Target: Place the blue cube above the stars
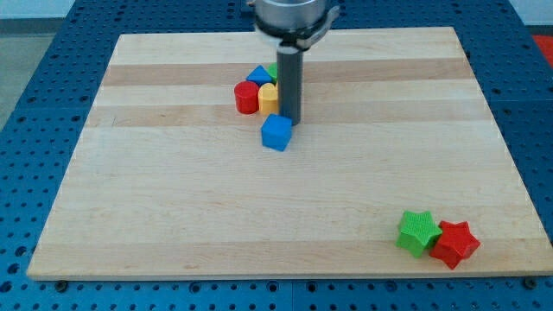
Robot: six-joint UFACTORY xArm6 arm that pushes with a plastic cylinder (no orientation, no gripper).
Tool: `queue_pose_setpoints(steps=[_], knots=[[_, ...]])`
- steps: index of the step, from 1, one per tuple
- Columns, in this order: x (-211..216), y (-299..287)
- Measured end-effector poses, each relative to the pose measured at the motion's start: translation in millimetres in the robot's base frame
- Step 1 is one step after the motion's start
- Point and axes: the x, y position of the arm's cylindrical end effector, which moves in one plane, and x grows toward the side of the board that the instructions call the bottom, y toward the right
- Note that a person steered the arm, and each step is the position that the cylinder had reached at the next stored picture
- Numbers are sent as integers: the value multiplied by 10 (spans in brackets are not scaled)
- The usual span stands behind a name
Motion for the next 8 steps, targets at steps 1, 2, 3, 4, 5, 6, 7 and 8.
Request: queue_pose_setpoints(steps=[1, 2, 3, 4, 5, 6, 7, 8], knots=[[55, -45], [-156, -420], [-100, -944], [158, -861], [276, -168], [388, 819], [388, 1292], [234, 1074]])
